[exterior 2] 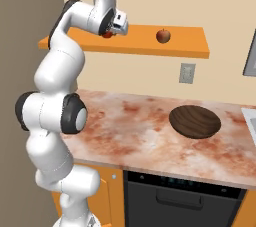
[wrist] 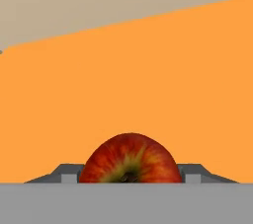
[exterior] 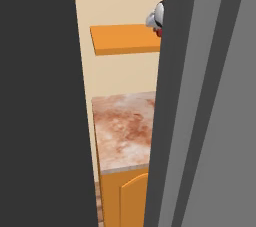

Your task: Pick the apples from the cabinet and place them in one bowl. Pick the bell pepper from the sink and place it in the other bowl.

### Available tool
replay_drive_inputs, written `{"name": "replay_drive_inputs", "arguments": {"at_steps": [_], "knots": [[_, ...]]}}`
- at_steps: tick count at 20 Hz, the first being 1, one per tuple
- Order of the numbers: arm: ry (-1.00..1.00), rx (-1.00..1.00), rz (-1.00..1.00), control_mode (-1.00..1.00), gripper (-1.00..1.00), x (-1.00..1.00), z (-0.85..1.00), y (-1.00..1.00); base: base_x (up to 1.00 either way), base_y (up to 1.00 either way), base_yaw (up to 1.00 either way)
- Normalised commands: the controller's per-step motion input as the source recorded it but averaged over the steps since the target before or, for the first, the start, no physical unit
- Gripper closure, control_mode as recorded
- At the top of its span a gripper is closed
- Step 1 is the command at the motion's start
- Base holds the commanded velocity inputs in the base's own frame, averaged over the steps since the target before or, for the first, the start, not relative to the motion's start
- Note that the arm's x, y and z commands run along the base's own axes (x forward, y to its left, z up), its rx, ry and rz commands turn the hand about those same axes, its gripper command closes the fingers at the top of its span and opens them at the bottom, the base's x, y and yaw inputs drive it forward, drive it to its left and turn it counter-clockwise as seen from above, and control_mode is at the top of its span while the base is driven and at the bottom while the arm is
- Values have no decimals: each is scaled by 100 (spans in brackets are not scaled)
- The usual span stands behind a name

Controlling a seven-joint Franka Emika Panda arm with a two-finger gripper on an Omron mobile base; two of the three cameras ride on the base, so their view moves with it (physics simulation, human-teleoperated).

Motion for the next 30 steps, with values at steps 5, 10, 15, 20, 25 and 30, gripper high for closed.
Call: {"name": "replay_drive_inputs", "arguments": {"at_steps": [5, 10, 15, 20, 25, 30], "knots": [[-20, 0, 7, -100, 100, -57, 2, -12, 0, 0, 0], [-8, -1, 5, -100, 100, -46, 6, -16, 0, 0, 0], [0, -4, 0, -100, 100, -39, 10, -10, 0, 0, 0], [0, -8, 0, -100, 100, -45, 22, -10, 0, 0, 0], [0, -8, 0, -100, 100, -44, 19, -11, 0, 0, 0], [0, -9, -10, -100, 100, -46, 9, -19, 0, 0, 0]]}}
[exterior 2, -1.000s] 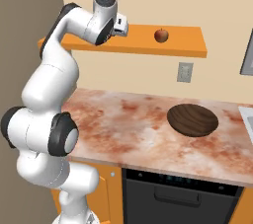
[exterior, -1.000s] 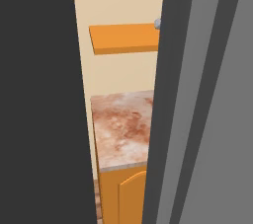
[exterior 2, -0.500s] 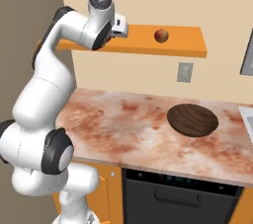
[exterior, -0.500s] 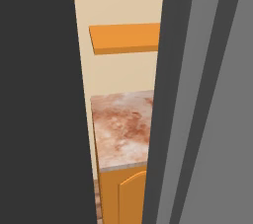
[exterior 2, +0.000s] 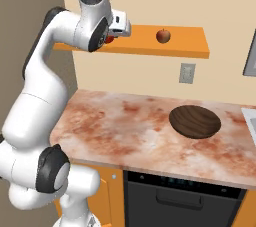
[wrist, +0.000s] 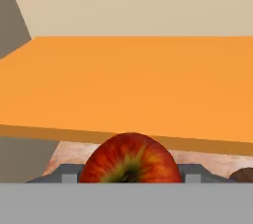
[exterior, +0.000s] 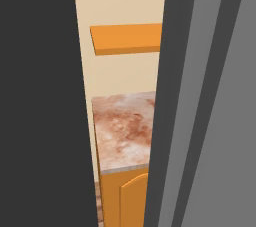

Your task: Pick the apples from the cabinet and place them in one bowl. Pick the bell pepper from the sink and place it in the other bowl.

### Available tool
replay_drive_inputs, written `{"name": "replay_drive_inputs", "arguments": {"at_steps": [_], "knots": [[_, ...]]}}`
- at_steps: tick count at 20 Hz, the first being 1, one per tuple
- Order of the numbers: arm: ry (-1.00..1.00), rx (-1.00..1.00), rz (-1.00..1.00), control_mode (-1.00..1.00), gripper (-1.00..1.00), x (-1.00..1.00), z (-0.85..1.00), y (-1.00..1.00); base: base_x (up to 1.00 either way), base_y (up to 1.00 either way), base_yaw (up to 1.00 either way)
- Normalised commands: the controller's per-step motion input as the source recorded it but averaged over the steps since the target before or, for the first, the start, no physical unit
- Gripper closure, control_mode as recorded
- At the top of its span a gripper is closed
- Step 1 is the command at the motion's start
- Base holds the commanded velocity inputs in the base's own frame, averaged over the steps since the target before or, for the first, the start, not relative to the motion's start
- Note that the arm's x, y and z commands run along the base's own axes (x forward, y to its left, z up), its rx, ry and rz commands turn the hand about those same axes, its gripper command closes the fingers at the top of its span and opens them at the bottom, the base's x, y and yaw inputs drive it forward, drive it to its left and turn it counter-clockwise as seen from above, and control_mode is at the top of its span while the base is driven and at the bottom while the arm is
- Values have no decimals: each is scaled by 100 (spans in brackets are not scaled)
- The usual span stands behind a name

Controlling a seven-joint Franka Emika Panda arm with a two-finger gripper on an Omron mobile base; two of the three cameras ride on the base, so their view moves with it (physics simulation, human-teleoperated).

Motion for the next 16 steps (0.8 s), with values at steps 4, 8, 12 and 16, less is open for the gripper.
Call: {"name": "replay_drive_inputs", "arguments": {"at_steps": [4, 8, 12, 16], "knots": [[0, -10, -18, -100, 100, -43, 5, -17, 0, 0, 0], [0, -8, -21, -100, 100, -42, 2, -20, 0, 0, 0], [0, -3, -30, -100, 100, -44, 0, -25, 0, 0, 0], [0, -1, -31, -100, 100, -43, 0, -22, 0, 0, 0]]}}
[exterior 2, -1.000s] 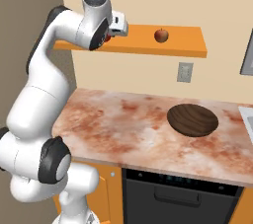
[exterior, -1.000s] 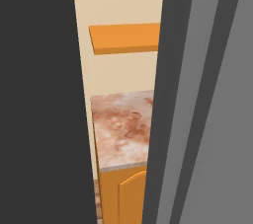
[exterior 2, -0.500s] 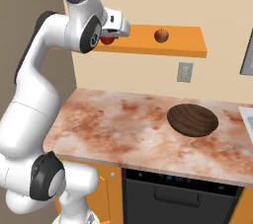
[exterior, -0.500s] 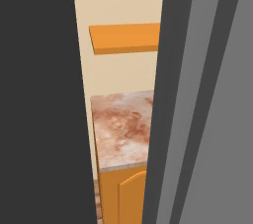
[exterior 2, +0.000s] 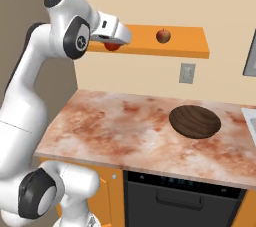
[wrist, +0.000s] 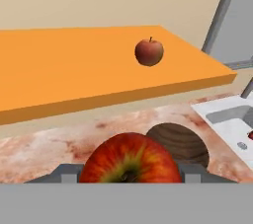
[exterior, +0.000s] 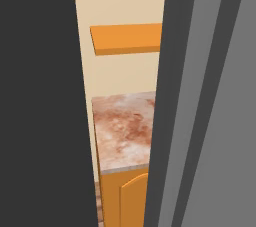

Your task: Pick the apples from the cabinet and place them in one bowl. Pick the bell pepper from the sink and place it in the other bowl.

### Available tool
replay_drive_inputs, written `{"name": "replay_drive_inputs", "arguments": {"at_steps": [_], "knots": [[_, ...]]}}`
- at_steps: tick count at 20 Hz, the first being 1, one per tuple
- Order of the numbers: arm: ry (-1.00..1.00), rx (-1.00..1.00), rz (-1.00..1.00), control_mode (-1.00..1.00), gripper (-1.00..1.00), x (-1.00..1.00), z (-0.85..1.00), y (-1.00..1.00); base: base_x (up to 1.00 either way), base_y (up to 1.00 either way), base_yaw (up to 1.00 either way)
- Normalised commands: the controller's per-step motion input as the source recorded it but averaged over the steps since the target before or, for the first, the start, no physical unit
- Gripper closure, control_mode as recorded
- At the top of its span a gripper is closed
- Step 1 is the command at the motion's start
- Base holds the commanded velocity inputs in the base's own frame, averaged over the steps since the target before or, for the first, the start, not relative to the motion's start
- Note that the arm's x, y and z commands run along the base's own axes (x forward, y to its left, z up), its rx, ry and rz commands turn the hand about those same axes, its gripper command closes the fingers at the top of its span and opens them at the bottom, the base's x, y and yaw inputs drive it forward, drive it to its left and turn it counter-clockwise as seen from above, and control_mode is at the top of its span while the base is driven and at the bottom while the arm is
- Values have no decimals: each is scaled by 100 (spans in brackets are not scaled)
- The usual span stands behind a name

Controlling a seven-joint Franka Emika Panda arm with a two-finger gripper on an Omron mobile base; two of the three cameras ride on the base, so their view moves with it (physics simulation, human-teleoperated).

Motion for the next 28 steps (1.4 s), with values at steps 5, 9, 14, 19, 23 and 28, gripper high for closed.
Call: {"name": "replay_drive_inputs", "arguments": {"at_steps": [5, 9, 14, 19, 23, 28], "knots": [[0, 0, -35, -100, 100, -44, 0, -21, 0, 0, 0], [3, 0, -36, -100, 100, -43, 0, -22, 0, 0, 0], [10, 4, -26, -100, 100, -35, -6, -28, 0, 0, 0], [8, 11, -20, -100, 100, -34, -13, -32, 0, 0, 0], [3, 18, -11, -100, 100, -34, -18, -37, 0, 0, 0], [0, 20, 0, -100, 100, -34, -24, -39, 0, 0, 0]]}}
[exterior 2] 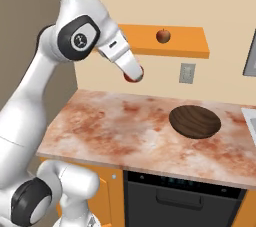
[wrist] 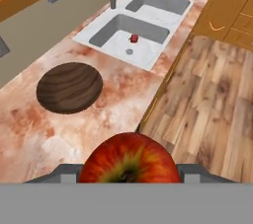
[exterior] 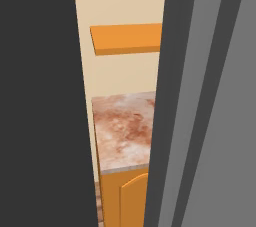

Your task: Pick the apples from the cabinet and place them in one bowl. Pick the bell pepper from the sink and place it in the other bowl.

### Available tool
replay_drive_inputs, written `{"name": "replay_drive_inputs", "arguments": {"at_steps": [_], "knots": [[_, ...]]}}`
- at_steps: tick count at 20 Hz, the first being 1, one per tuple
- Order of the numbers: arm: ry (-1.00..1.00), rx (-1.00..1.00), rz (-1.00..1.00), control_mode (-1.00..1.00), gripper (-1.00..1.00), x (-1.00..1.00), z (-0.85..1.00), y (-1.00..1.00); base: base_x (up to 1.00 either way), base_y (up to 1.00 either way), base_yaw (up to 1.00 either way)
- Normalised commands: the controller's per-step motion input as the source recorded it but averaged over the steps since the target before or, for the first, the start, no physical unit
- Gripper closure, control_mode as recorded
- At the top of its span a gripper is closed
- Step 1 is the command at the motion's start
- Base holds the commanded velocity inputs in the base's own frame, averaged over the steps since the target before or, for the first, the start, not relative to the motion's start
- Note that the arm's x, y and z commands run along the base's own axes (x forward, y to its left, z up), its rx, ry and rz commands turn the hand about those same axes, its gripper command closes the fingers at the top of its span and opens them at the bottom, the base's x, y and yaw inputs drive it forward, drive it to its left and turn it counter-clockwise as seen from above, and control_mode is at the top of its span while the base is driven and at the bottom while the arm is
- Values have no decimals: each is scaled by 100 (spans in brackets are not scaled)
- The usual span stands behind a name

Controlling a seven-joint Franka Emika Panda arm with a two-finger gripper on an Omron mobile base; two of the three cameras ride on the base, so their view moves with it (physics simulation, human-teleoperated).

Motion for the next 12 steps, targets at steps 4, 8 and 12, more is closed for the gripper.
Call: {"name": "replay_drive_inputs", "arguments": {"at_steps": [4, 8, 12], "knots": [[-6, 21, 0, -100, 100, -32, -33, -37, 0, 0, 0], [-8, 15, 0, -100, 100, -18, -39, -31, 0, 0, 0], [-7, 8, 0, -100, 100, -1, -42, -25, 0, 0, 0]]}}
